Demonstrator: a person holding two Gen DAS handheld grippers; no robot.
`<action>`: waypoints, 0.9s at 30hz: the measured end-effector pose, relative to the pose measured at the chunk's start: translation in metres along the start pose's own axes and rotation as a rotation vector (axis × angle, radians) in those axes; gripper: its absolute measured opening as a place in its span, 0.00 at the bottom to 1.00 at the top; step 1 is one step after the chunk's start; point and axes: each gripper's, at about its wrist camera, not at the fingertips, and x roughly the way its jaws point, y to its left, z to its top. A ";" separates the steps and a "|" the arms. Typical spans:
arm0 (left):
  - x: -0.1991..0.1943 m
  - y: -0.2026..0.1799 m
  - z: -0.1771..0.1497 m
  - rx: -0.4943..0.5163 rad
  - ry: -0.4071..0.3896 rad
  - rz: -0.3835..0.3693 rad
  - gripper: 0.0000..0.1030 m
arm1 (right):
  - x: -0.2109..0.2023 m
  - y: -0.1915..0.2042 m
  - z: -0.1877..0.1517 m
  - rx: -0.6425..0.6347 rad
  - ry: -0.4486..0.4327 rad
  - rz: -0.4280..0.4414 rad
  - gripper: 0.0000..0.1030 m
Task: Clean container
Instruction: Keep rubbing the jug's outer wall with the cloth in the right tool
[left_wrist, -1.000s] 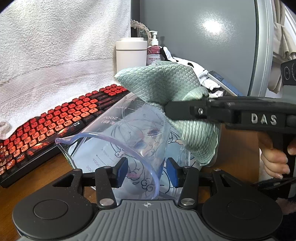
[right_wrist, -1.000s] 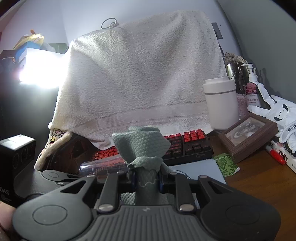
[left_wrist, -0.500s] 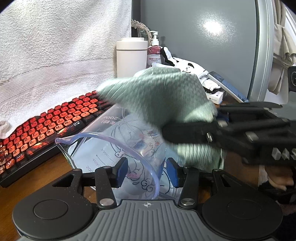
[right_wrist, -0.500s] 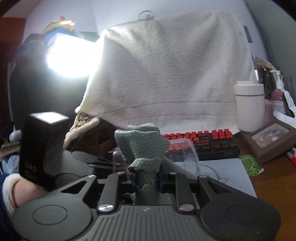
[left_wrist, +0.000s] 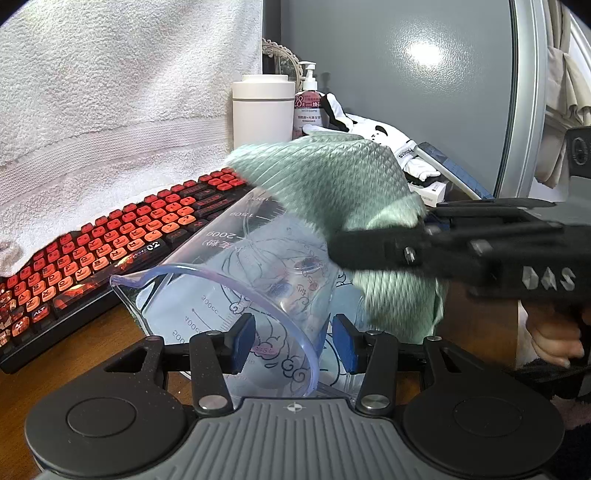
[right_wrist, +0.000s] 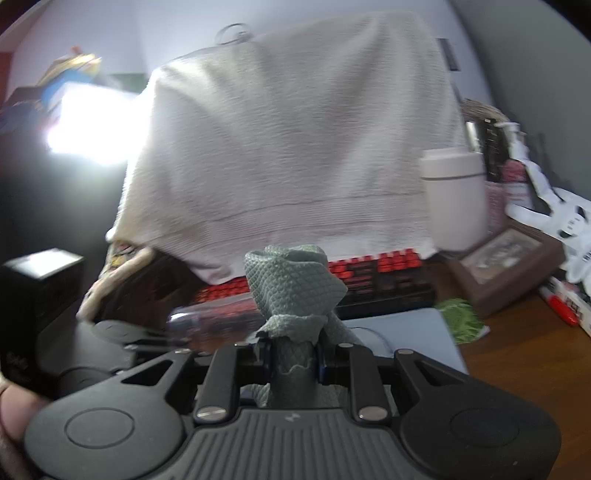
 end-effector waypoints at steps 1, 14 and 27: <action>0.000 0.000 0.000 0.000 0.000 0.000 0.45 | 0.000 0.004 0.000 -0.020 0.003 0.016 0.20; 0.000 0.001 0.000 0.000 0.000 0.000 0.45 | 0.000 -0.007 0.006 0.026 -0.008 -0.009 0.20; 0.000 0.001 0.000 0.001 0.000 0.001 0.45 | 0.001 0.007 0.005 0.010 0.017 0.043 0.20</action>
